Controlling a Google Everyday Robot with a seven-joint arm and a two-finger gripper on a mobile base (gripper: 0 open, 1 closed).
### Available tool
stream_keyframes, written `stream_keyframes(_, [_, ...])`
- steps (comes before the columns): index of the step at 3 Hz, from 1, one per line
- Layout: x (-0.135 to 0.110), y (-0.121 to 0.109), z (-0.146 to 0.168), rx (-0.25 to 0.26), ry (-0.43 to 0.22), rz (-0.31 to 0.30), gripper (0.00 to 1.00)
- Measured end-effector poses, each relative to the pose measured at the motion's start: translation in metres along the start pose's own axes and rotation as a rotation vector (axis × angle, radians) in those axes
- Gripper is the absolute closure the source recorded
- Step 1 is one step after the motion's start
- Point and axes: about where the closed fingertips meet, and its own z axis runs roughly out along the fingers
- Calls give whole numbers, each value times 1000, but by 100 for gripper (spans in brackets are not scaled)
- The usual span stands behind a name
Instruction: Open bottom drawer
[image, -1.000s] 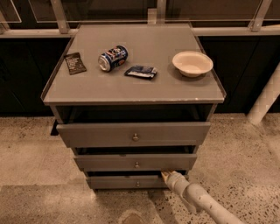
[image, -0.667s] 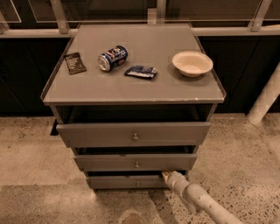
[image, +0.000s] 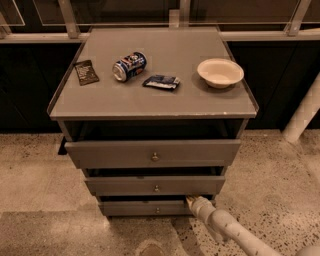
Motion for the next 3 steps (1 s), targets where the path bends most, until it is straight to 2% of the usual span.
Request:
stream_keyframes(1, [-10,3,14,-7,16,-53,100])
stream_keyframes(2, [-9,5,16,-13,24,-56,100])
stream_keyframes(3, [-3,23,15,-115,73,-44,100])
